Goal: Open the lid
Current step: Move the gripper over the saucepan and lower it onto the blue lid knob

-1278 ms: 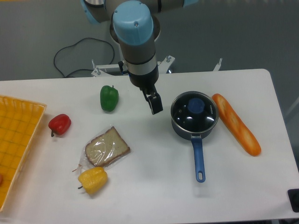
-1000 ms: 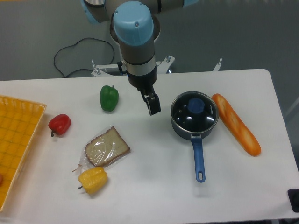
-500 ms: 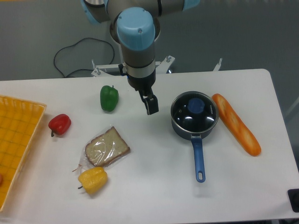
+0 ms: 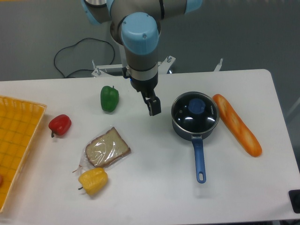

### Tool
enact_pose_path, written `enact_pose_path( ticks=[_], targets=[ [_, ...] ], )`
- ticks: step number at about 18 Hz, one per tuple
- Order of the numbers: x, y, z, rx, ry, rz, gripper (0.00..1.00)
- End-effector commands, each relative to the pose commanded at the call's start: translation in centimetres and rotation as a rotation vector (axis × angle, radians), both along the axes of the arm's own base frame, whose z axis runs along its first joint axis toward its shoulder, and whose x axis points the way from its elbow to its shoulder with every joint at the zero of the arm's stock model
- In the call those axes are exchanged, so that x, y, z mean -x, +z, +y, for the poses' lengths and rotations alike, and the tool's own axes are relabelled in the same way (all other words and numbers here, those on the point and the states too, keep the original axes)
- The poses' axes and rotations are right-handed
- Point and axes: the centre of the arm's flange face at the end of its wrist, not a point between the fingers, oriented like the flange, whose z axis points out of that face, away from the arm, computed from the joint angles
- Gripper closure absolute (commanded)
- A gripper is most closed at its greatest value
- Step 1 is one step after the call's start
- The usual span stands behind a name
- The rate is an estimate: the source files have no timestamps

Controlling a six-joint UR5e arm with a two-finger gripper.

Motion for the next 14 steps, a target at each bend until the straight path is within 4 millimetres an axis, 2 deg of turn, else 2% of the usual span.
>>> enact_pose_path(
  ticks=[2, 3, 5, 8, 10, 14],
  targets=[
    [2.2, -2.9, 0.0, 0.030, 0.025, -0.041, 0.00],
    [2.7, -3.4, 0.0, 0.033, 0.031, -0.047, 0.00],
    [3.9, -3.3, -0.9, 0.025, 0.046, -0.046, 0.00],
    [4.6, -2.6, -0.6, 0.015, 0.036, -0.033, 0.00],
    [5.4, -3.2, -0.9, 0.021, -0.001, -0.041, 0.00],
    [7.6, -3.4, -2.8, 0.015, -0.208, -0.048, 0.00]
  ],
)
